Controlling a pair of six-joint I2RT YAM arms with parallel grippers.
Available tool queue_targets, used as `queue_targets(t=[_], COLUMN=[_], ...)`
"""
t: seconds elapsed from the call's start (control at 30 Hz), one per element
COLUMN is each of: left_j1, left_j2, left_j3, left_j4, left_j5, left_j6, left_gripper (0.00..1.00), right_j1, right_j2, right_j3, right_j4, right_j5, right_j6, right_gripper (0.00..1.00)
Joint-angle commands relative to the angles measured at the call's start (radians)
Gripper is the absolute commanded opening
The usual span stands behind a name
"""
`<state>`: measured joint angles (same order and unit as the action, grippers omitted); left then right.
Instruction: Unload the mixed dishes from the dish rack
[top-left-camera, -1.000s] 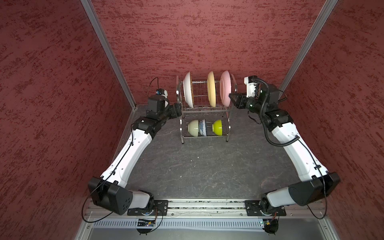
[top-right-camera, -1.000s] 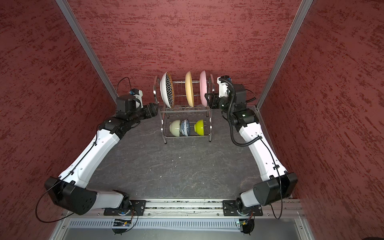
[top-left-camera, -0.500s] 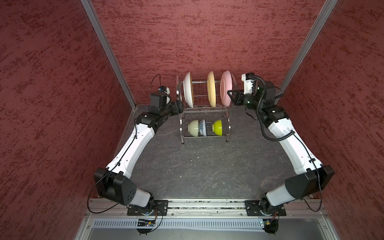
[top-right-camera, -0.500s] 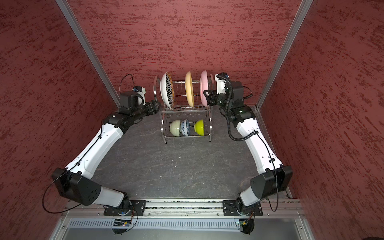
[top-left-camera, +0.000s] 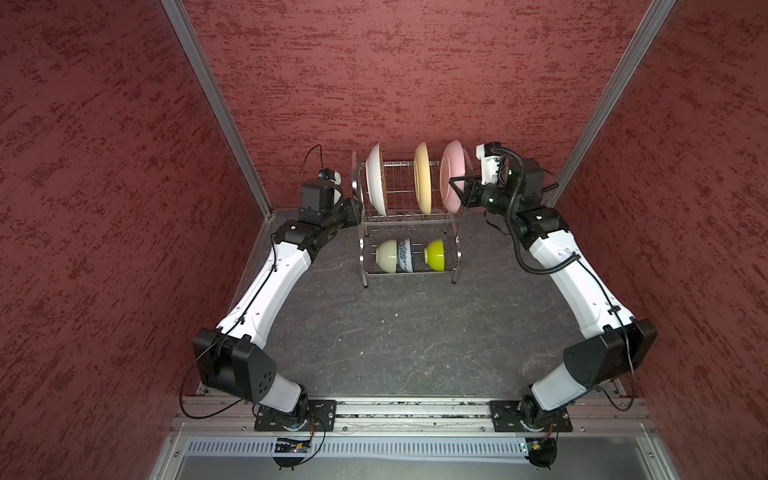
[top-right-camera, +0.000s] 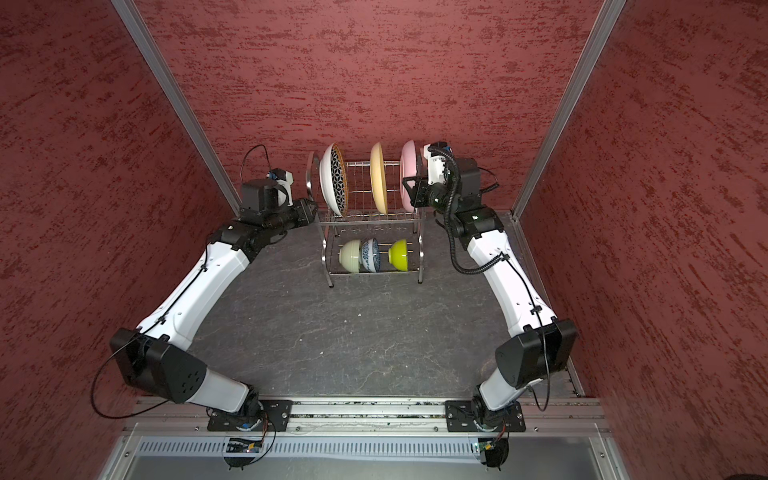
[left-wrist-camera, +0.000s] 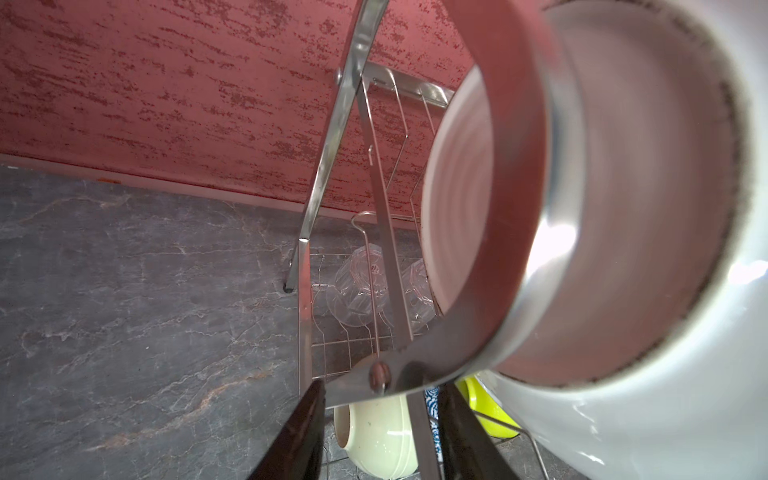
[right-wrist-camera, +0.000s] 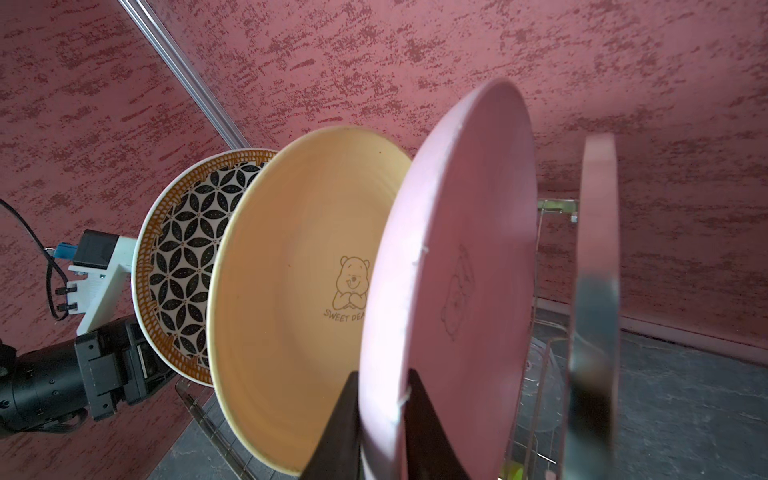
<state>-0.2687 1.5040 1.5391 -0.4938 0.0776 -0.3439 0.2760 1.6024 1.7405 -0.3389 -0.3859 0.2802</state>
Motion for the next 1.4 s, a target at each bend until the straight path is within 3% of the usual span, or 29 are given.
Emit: queue_targets(t=[0.0, 0.13, 0.37, 0.67, 1.13, 1.37], left_j1=[0.01, 0.01, 0.01, 0.01, 0.01, 0.01], left_j2=[0.015, 0.021, 0.015, 0.01, 0.005, -0.022], left_j3=[0.025, 0.038, 0.041, 0.042, 0.041, 0.052], left_j4=[0.0, -0.008, -0.008, -0.013, -0.014, -0.019], left_j5=[-0.009, -0.004, -0.006, -0.01, -0.016, -0.015], left_j6=[0.011, 0.013, 0.013, 0.015, 0.015, 0.015], left_gripper=[0.41, 0.38, 0.38, 0.38, 0.39, 0.47], right_j1=[0.006, 0.005, 0.005, 0.005, -0.016, -0.015], right_j2=[0.003, 0.004, -0.005, -0.019, -0.054, -0.126], right_j3=[0.027, 0.028, 0.026, 0.04, 0.099, 0.073], right_j4=[0.03, 0.033, 0.043, 0.032, 0.051, 0.052], right_j5=[-0.013, -0.019, -0.023, -0.012, -0.128, -0.186], right_j6=[0.01, 0.026, 0.037, -0.006, 0.014, 0.043], right_gripper=[0.16, 0.07, 0.0, 0.0, 0.0, 0.0])
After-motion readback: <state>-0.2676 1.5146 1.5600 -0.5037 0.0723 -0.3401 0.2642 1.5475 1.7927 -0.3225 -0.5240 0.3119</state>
